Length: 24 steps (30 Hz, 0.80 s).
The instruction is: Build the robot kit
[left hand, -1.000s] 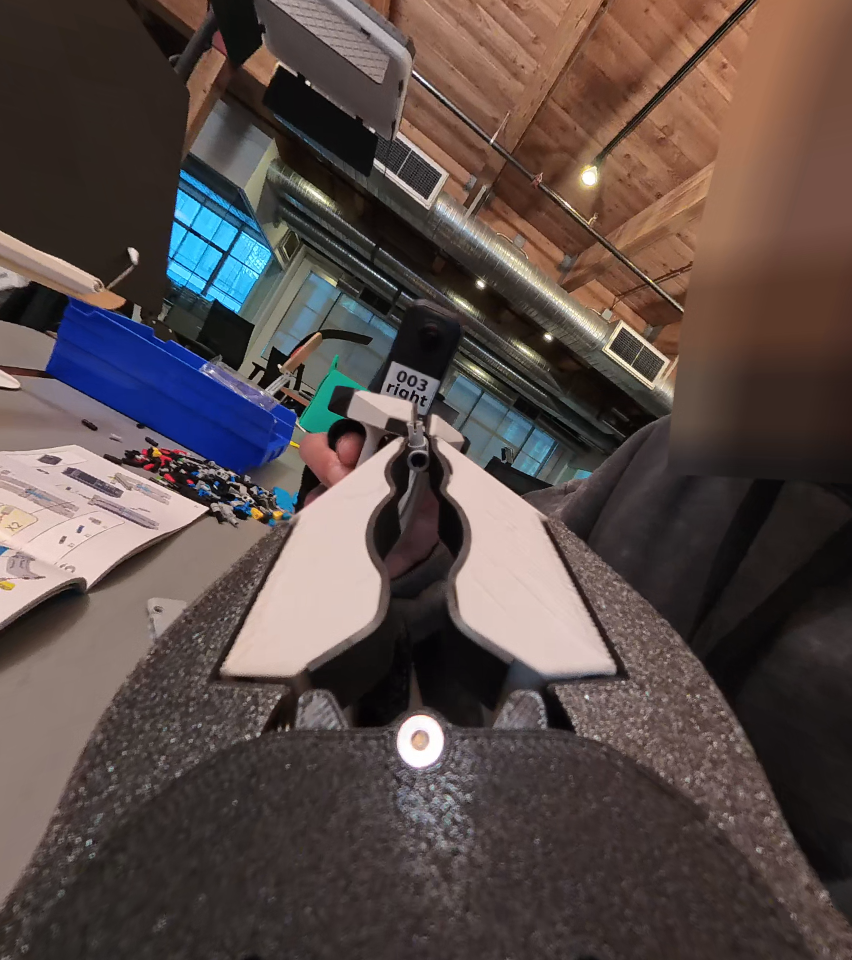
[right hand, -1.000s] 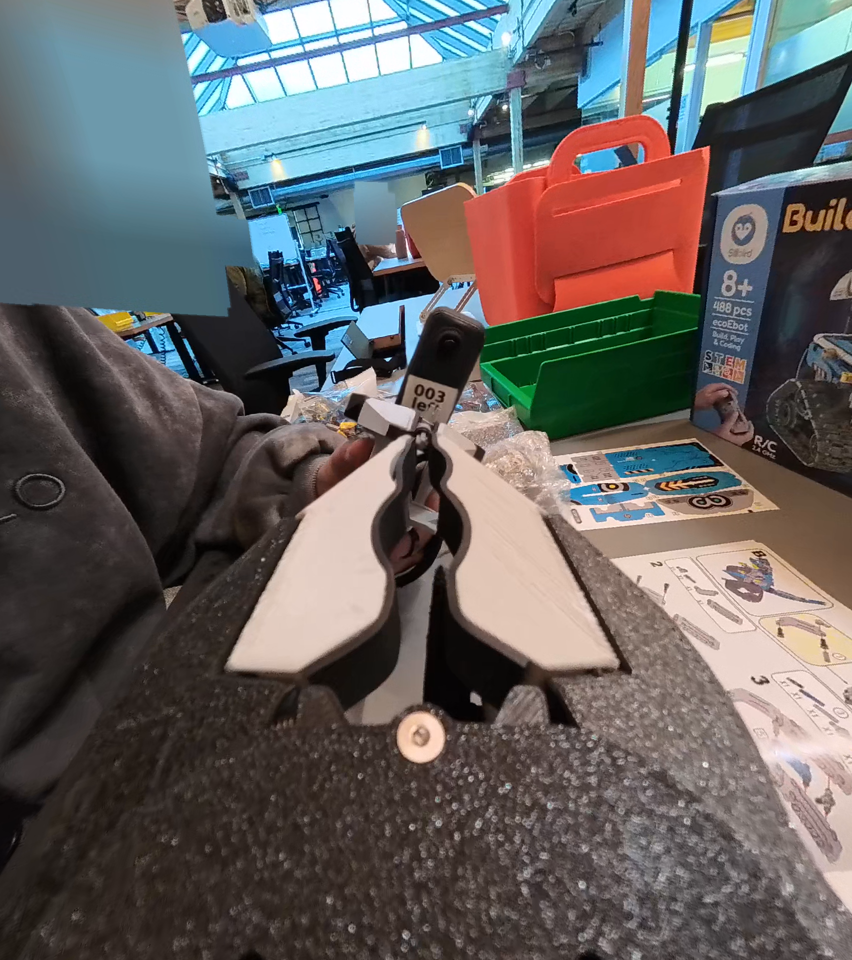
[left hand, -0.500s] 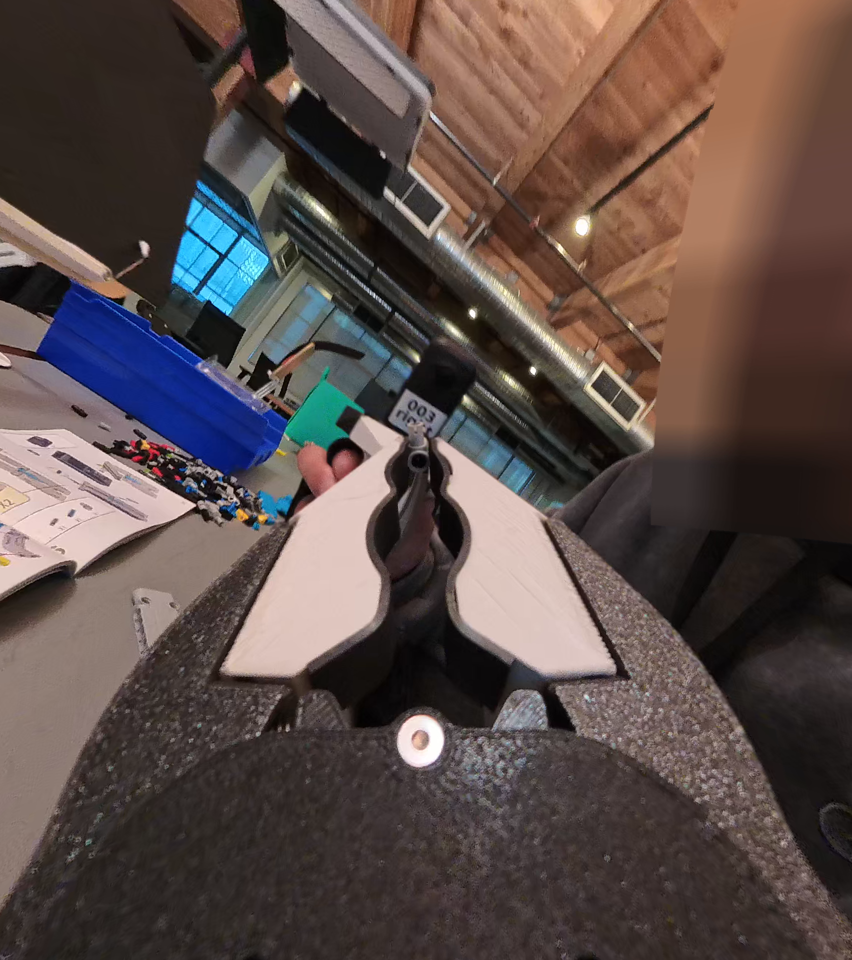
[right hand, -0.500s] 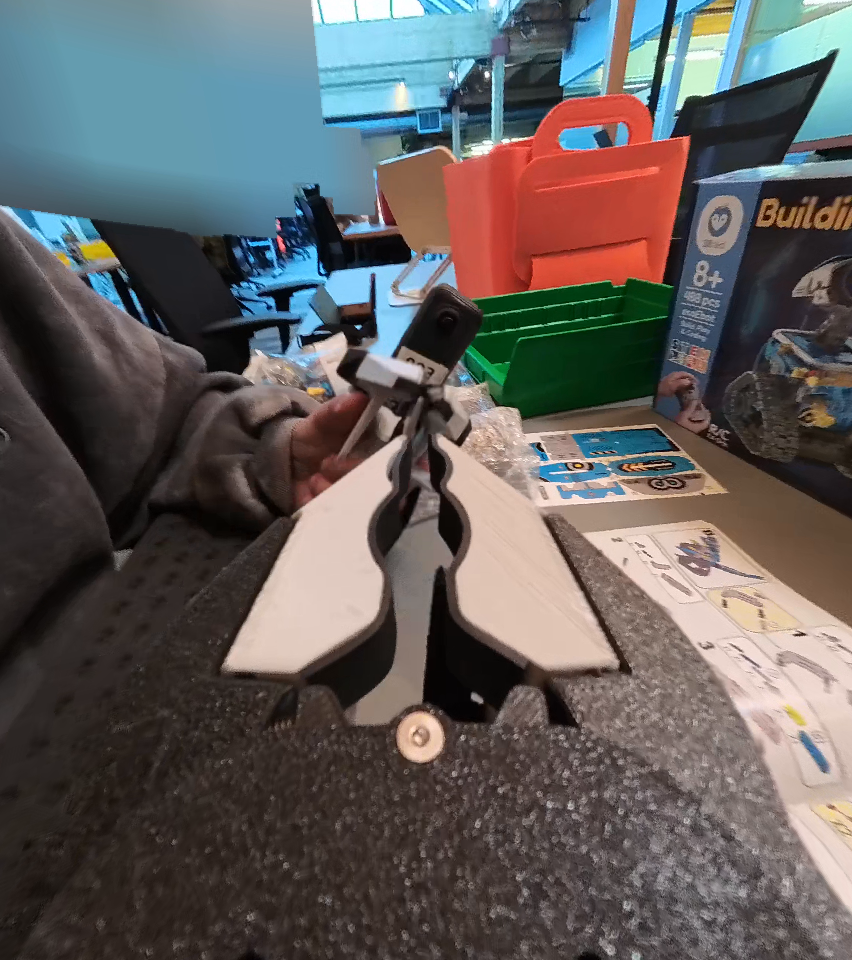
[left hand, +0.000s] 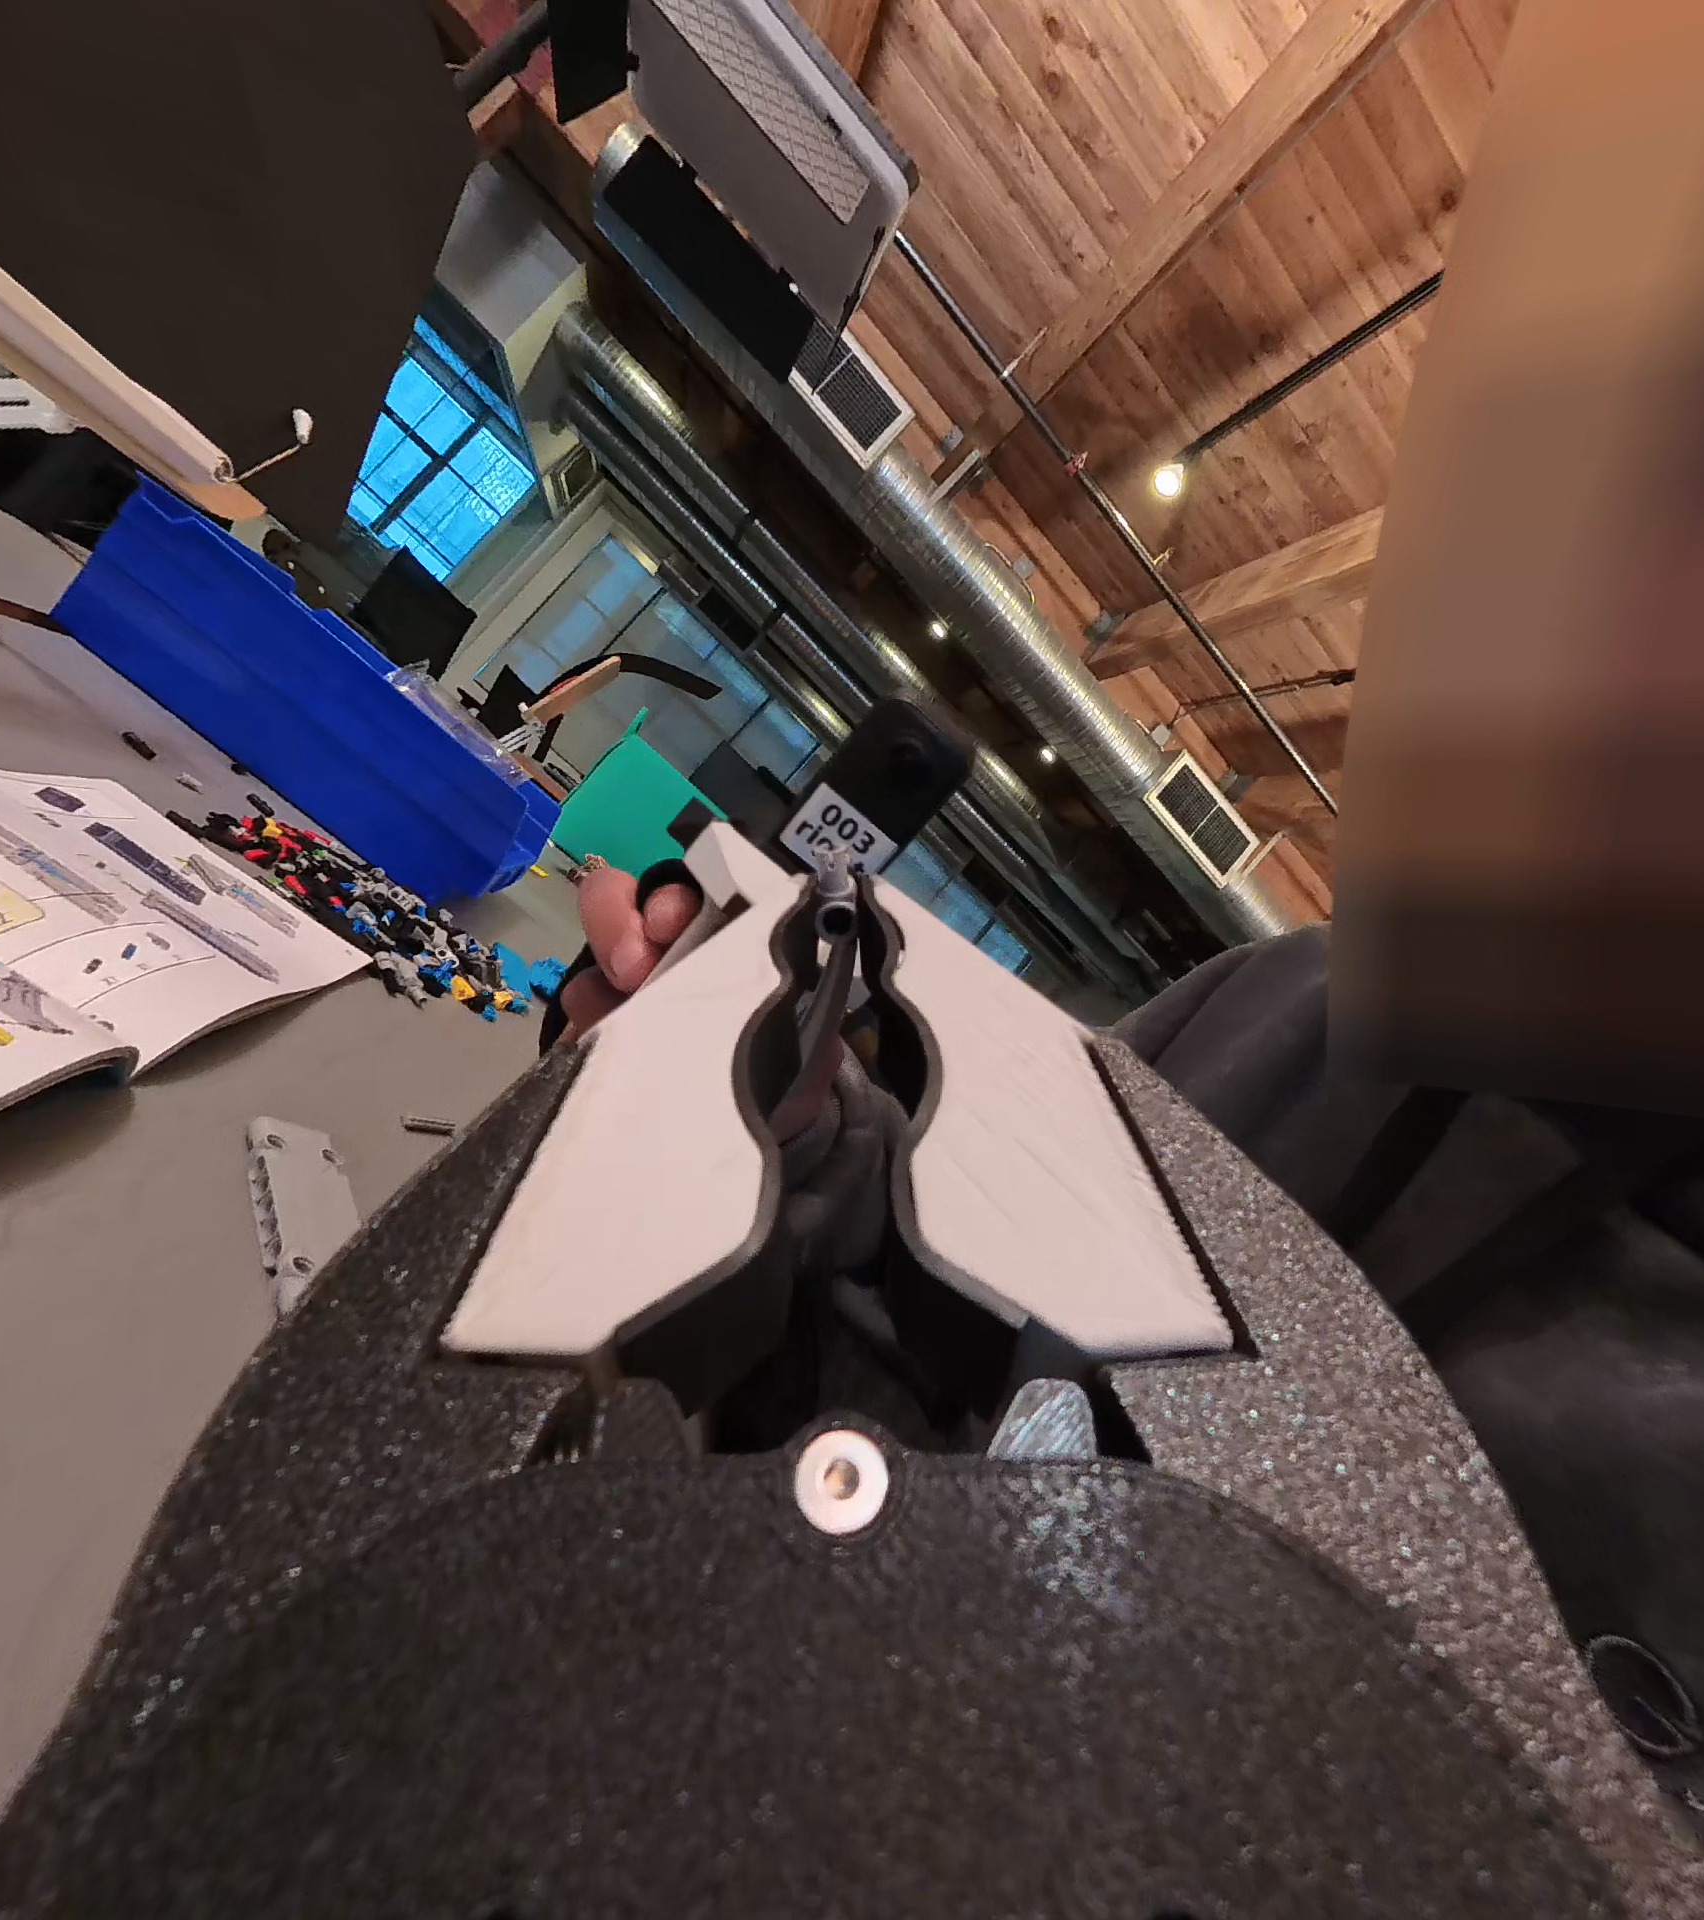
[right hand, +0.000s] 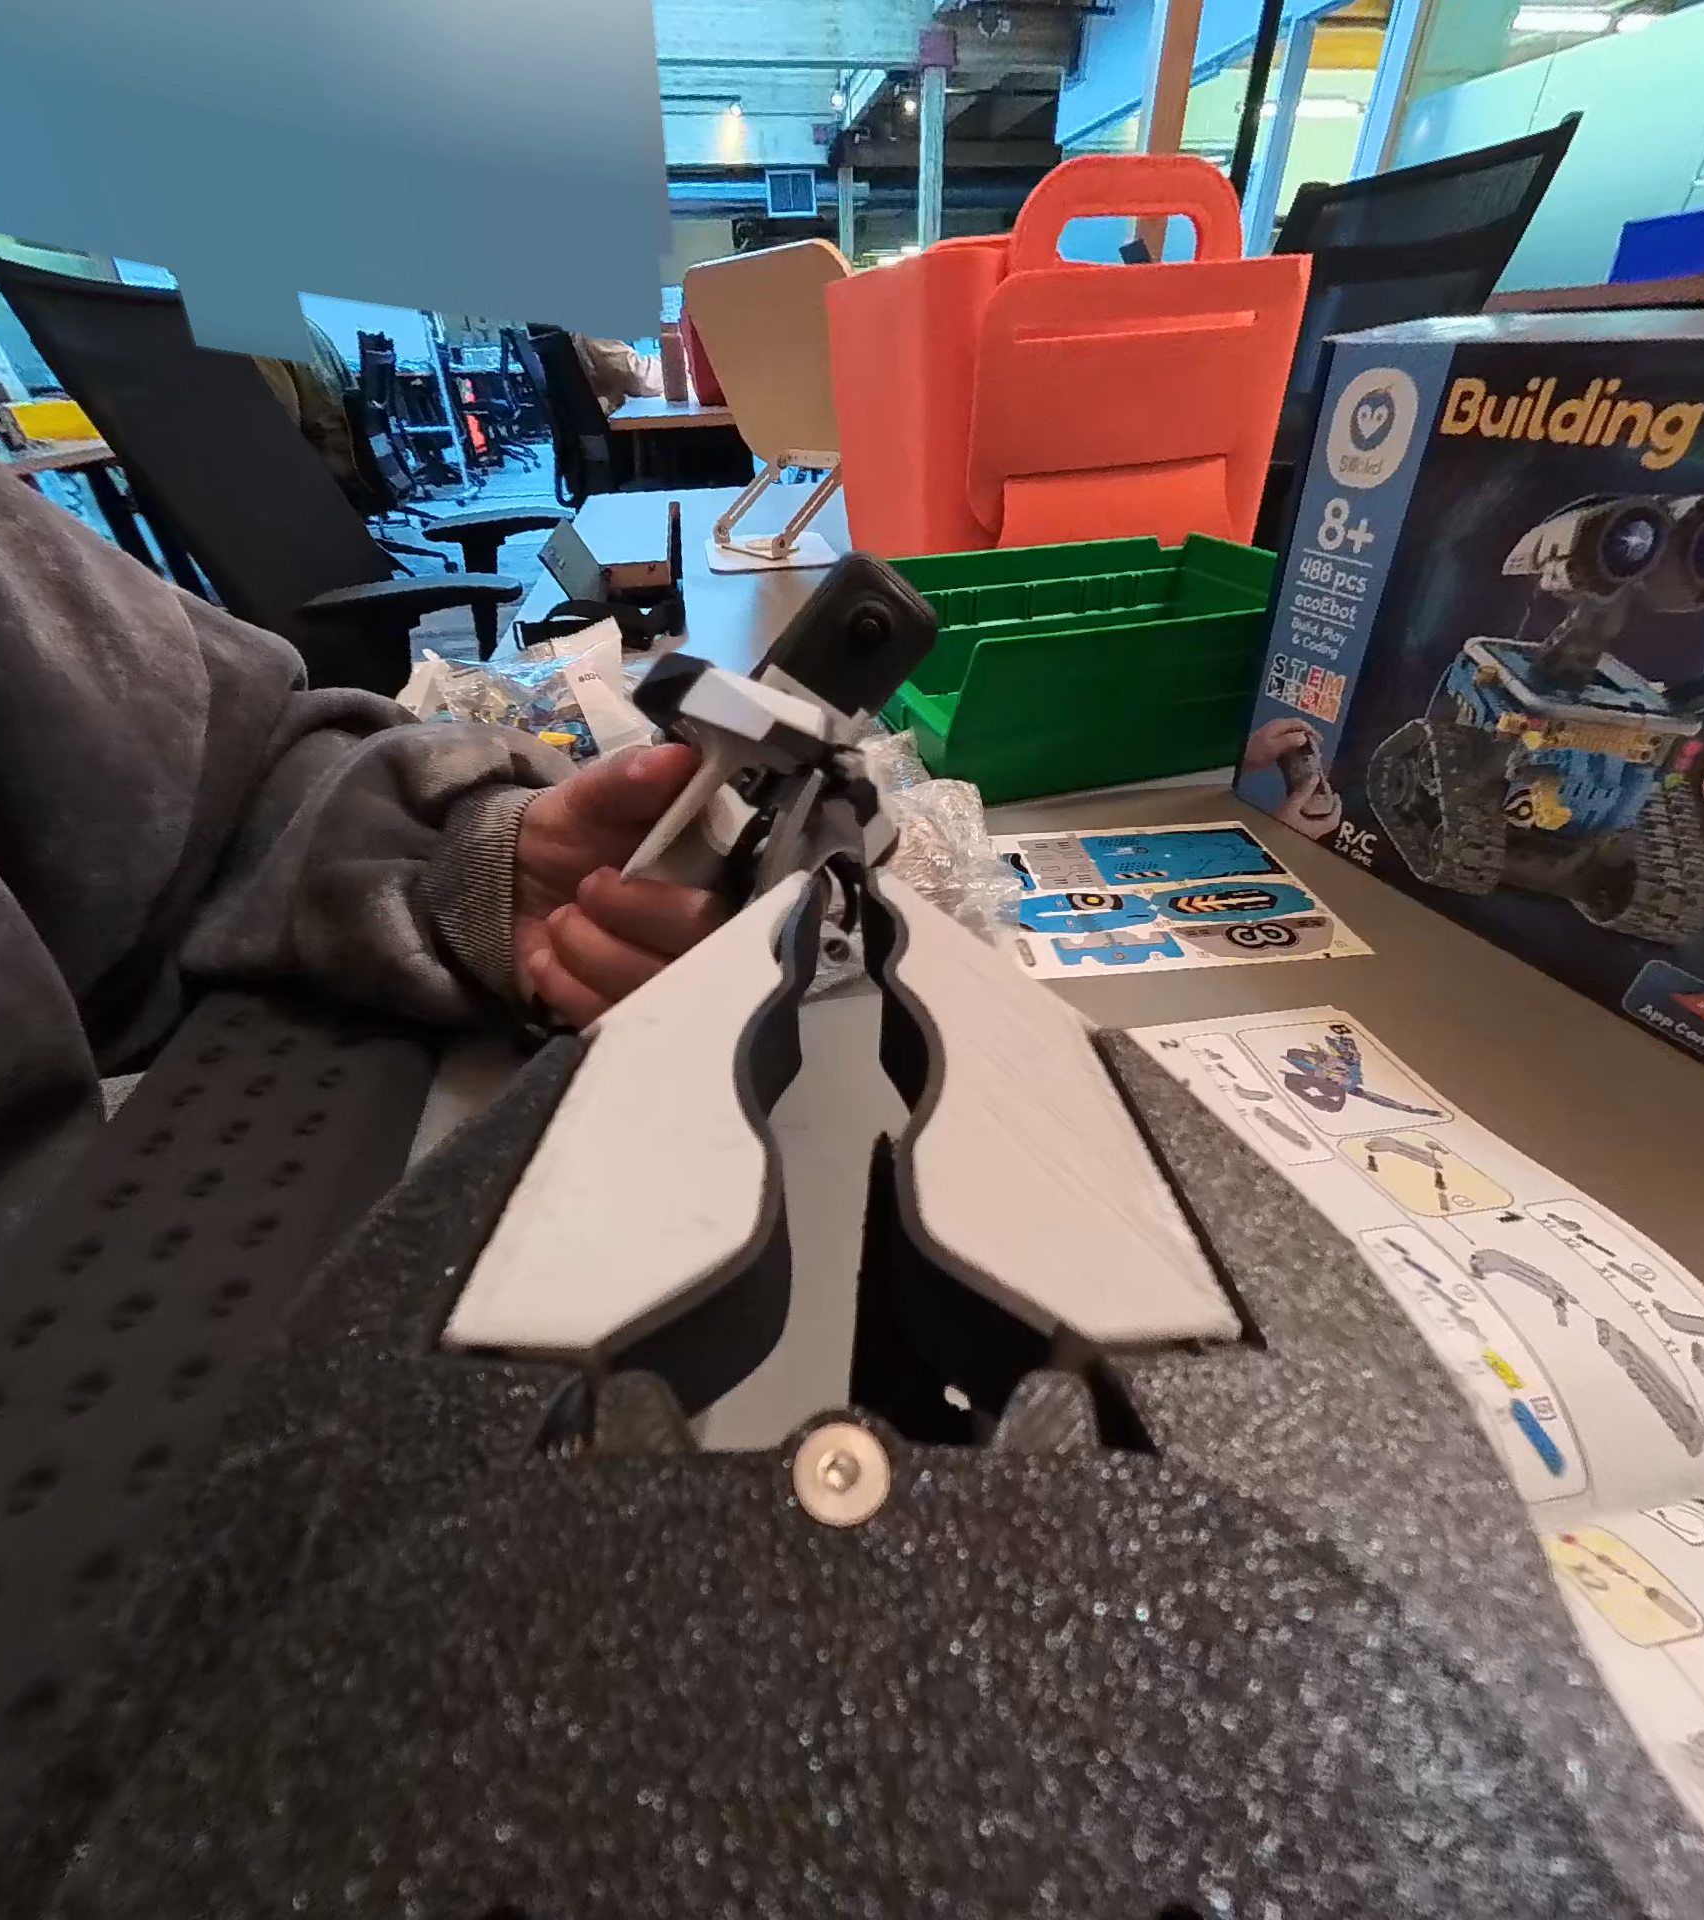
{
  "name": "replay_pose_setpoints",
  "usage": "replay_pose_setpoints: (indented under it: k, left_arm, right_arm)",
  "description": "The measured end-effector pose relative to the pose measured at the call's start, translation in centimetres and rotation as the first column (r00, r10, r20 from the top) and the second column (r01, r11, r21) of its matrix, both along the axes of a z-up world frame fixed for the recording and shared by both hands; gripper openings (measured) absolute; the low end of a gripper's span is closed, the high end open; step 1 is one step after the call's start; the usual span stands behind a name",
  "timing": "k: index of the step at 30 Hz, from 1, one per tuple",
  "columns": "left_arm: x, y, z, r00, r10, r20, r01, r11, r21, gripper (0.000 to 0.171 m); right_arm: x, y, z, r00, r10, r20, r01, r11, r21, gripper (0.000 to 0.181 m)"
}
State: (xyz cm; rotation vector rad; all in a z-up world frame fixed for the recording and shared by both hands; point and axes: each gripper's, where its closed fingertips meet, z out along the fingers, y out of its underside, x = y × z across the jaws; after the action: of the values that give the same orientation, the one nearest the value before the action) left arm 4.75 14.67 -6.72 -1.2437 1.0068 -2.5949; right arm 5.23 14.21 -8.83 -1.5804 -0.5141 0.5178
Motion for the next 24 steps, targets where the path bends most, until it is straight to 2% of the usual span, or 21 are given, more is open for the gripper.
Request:
replay_pose_setpoints:
  k: [8,15,21,24]
  left_arm:
    - [0.3,0.0,-0.3,1.0,0.022,-0.011,-0.022,1.0,0.022,0.006]
    - [0.3,-0.7,-0.3,1.0,-0.02,-0.007,0.02,1.0,0.016,0.005]
    - [0.3,-0.9,-0.4,1.0,-0.028,-0.008,0.028,0.999,0.029,0.006]
    - [0.2,-0.2,-0.1,1.0,-0.016,-0.004,0.016,1.0,-0.006,0.006]
  right_arm:
    - [-0.9,-0.2,-0.7,0.999,0.042,-0.012,-0.043,0.998,-0.039,0.007]
    - [-1.8,-0.2,-0.8,0.998,0.065,-0.026,-0.066,0.997,-0.049,0.011]
    - [-1.8,-0.4,-0.7,0.986,0.111,-0.124,-0.124,0.987,-0.1,0.003]
    - [-0.8,-0.7,-0.7,0.985,0.118,-0.122,-0.132,0.985,-0.112,0.009]
